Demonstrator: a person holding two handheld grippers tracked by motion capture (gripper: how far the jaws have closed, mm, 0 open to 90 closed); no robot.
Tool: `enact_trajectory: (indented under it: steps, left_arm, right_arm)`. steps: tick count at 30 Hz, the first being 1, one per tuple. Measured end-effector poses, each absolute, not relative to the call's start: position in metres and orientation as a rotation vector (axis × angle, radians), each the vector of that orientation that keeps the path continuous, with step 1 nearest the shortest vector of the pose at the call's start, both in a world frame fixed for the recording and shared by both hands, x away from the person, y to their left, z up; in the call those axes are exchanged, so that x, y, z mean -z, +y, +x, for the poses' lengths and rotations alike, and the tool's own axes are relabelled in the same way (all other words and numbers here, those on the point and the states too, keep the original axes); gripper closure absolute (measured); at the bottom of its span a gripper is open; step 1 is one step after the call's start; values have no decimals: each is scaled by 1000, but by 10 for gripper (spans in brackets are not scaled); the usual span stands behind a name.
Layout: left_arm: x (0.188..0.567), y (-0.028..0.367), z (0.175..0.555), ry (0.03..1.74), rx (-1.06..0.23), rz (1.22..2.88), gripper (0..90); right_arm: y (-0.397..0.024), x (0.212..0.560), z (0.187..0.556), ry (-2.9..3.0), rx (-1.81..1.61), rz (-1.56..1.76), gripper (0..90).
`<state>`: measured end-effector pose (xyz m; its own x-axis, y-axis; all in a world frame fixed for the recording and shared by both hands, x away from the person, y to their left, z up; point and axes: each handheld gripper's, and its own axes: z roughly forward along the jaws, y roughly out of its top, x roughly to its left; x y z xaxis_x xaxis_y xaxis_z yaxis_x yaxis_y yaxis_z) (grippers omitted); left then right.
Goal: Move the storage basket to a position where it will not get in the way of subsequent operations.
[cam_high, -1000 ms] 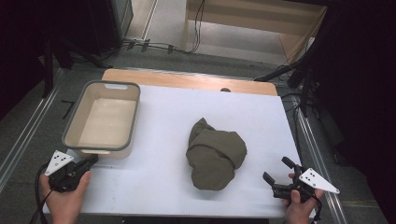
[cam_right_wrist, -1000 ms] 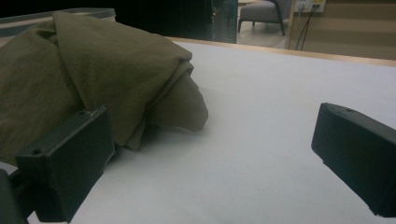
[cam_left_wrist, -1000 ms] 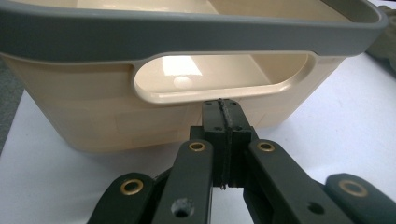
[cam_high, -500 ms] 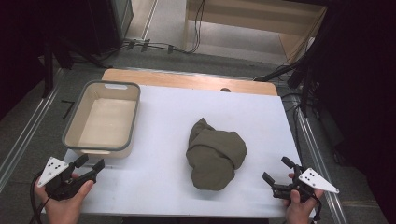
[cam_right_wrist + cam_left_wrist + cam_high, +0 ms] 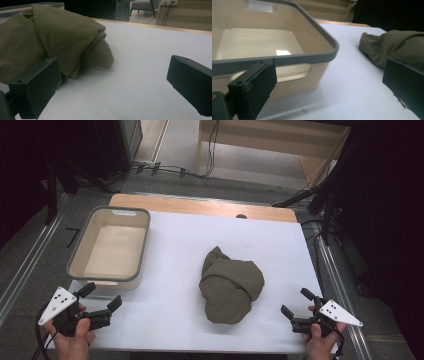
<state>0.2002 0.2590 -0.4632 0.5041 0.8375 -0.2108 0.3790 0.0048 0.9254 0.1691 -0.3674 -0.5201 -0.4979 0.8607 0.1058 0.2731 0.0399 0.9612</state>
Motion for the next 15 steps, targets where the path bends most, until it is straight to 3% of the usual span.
enact_trajectory:
  steps: [15]
  left_arm:
    - [451,219,200,932,-465,1671,0]
  right_arm:
    - [-367,520,169,1808,-1478,1142,0]
